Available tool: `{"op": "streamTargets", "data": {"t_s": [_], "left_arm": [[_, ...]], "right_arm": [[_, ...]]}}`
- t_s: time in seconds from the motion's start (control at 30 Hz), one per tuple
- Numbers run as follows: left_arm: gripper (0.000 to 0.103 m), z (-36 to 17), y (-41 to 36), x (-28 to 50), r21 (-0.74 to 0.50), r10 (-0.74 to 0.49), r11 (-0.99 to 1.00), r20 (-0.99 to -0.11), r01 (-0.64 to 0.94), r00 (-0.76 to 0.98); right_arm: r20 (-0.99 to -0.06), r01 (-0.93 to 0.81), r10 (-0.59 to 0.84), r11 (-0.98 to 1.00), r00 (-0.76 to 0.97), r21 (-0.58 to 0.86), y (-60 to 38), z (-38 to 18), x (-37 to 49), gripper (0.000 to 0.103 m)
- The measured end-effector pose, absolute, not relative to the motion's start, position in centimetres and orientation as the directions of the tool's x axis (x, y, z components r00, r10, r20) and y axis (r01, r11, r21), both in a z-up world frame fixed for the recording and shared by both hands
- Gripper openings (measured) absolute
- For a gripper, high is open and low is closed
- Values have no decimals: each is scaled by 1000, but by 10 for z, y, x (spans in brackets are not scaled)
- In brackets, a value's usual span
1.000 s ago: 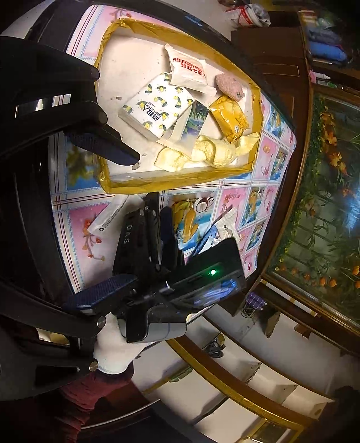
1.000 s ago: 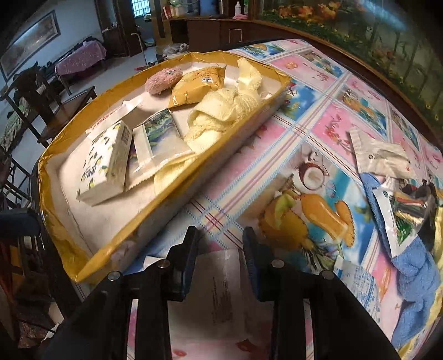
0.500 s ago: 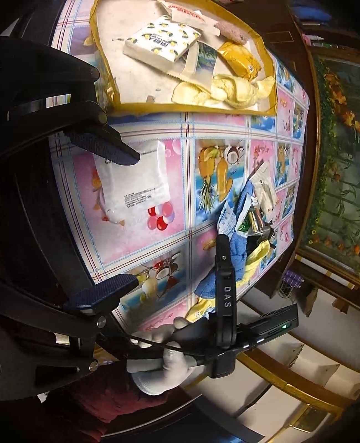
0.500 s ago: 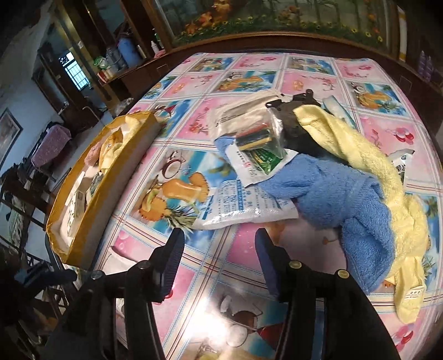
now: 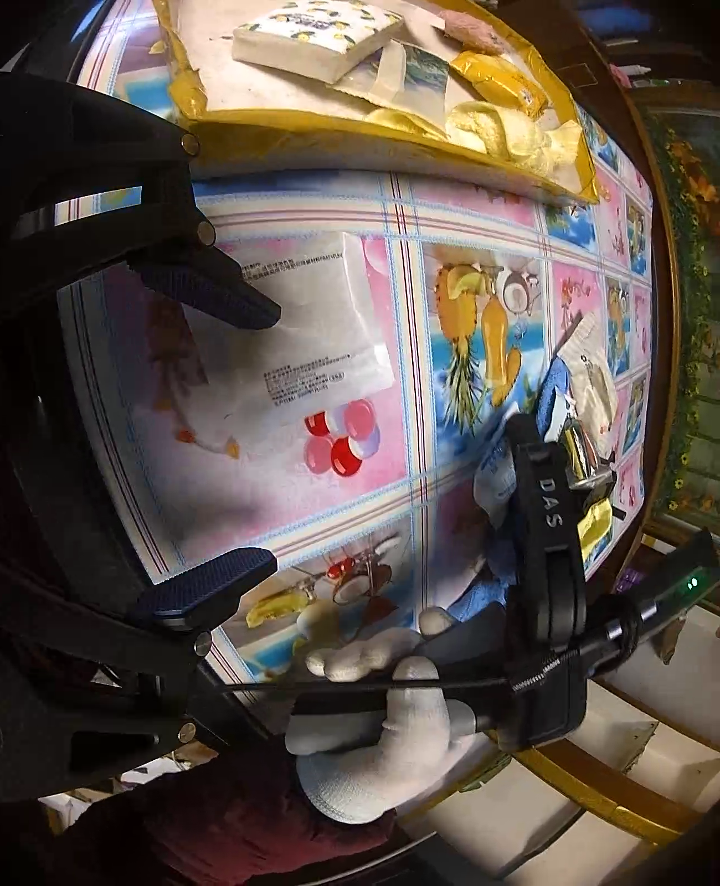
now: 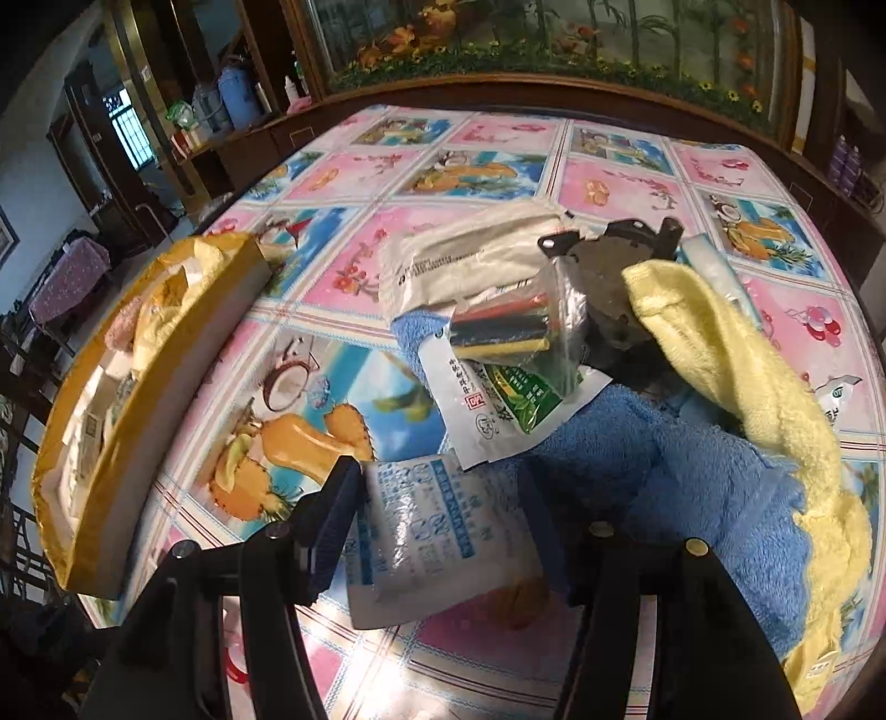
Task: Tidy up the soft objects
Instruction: 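Grasp the blue-print desiccant sachet with the right gripper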
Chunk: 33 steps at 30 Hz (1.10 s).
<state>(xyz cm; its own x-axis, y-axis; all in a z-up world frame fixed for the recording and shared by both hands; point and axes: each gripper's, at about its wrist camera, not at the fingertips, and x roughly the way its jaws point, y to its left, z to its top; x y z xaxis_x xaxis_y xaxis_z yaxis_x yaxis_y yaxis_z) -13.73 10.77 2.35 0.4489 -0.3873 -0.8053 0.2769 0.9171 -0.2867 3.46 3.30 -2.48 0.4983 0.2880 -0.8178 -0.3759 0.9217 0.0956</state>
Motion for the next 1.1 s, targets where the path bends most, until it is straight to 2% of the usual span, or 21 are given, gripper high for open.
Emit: {"op": "streamTargets", "data": {"t_s": [0.07,0.27,0.43,0.53,0.7,0.93,1.1], "left_arm": [[81,22,104,-136,-343,-457,883,-787,321,415],[81,30,92,-143,-350,-512,842,-761,411,399],[81,43,112,-152,-237,-384,911,-789,339,480],[81,34,124,-150,-232,-341,933,-815,275,468],[82,16,123,-136,-210,-277,958,-854,194,440],[81,19,100,-120,-275,-389,911,-817,306,426],[82,36,107,-125,-267,-381,920,-776,287,502]], "right_arm": [[-823,-382,290,919,488,97,31,-24,31,57],[-852,-416,303,902,427,112,11,-24,2,56],[-877,-439,316,888,362,139,-14,-23,-21,61],[-840,-421,413,871,351,252,-32,-18,-27,62],[-782,-407,457,868,423,286,-45,-3,-44,62],[-729,-362,515,852,451,378,-68,1,-55,62],[-724,-303,527,850,445,432,-83,-11,-59,64]]}}
